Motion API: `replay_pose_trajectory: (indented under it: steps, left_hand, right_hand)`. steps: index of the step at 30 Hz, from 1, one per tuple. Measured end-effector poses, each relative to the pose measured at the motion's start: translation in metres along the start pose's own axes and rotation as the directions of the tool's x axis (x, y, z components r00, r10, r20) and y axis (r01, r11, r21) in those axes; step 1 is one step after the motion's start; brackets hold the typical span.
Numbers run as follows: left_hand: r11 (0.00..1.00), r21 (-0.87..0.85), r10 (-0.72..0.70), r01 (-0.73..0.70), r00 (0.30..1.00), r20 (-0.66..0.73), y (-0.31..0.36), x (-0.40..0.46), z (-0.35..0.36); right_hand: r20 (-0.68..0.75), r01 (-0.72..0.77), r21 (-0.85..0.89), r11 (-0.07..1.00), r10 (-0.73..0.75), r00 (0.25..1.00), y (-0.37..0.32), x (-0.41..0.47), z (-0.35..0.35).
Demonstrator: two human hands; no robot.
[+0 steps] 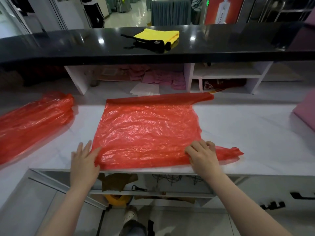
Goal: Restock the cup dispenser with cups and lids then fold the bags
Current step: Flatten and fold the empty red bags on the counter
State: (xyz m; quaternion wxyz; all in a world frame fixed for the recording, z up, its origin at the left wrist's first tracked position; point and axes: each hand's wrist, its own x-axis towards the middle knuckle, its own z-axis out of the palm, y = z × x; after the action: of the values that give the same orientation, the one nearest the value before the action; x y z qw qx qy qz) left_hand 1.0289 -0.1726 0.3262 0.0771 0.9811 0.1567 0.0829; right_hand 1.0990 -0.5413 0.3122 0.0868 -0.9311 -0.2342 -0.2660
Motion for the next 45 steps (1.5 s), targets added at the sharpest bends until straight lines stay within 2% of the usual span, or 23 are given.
replay_pose_trajectory:
  steps: [2,5,11,17,21,24,27,29,33,35,38,42,45]
  left_hand:
    - [0.99,-0.044,0.137,-0.132,0.982,0.131,0.002,0.002,0.006]
    - [0.973,-0.146,0.215,-0.178,0.926,0.31,-0.003,0.002,0.015]
    - [0.956,-0.192,0.27,-0.22,0.917,0.293,-0.016,0.003,0.022]
    - [0.947,-0.168,0.317,-0.274,0.88,0.354,-0.025,0.001,0.028]
    - [0.915,-0.098,0.404,-0.392,0.879,0.254,-0.031,-0.002,0.034]
    - [0.916,-0.067,0.399,-0.395,0.889,0.222,-0.03,-0.005,0.038]
    - [0.921,-0.09,0.39,-0.38,0.893,0.225,-0.031,-0.005,0.04]
    - [0.908,-0.118,0.418,-0.402,0.881,0.22,-0.034,-0.006,0.039]
    - [0.908,-0.182,0.403,-0.377,0.904,0.142,-0.041,-0.014,0.037]
    - [0.912,-0.185,0.389,-0.367,0.916,0.096,-0.045,-0.02,0.038]
    - [0.923,-0.179,0.356,-0.342,0.933,0.055,-0.047,-0.023,0.04]
    - [0.931,-0.22,0.302,-0.29,0.953,0.025,-0.043,-0.025,0.036]
    - [0.946,-0.285,0.173,-0.153,0.984,0.048,-0.04,-0.024,0.027]
  right_hand:
    - [0.009,0.037,0.021,0.999,-0.037,0.999,0.0,-0.002,0.003]
    - [0.062,0.023,0.026,0.999,-0.025,0.998,0.009,-0.008,0.003]
    - [0.101,-0.161,-0.087,0.983,0.17,0.98,0.027,-0.013,-0.006]
    - [0.096,-0.335,-0.142,0.932,0.35,0.932,0.054,-0.032,-0.011]
    - [0.008,-0.407,-0.172,0.897,0.415,0.91,0.057,-0.044,-0.013]
    - [-0.071,-0.356,-0.149,0.923,0.349,0.934,0.044,-0.048,-0.012]
    - [0.022,-0.14,-0.061,0.988,0.142,0.99,0.015,-0.037,-0.006]
    - [0.029,-0.058,-0.012,0.998,0.058,0.998,0.003,-0.03,-0.003]
    - [-0.019,-0.105,0.033,0.994,0.106,0.994,0.011,-0.035,-0.001]
    - [0.0,-0.123,0.063,0.99,0.124,0.992,0.022,-0.042,-0.004]
    - [0.127,-0.142,0.12,0.983,0.127,0.984,0.035,-0.05,-0.013]
    - [0.264,-0.115,0.081,0.99,0.09,0.96,0.043,-0.06,-0.02]
    - [0.192,-0.091,0.117,0.989,0.068,0.979,0.042,-0.066,-0.02]
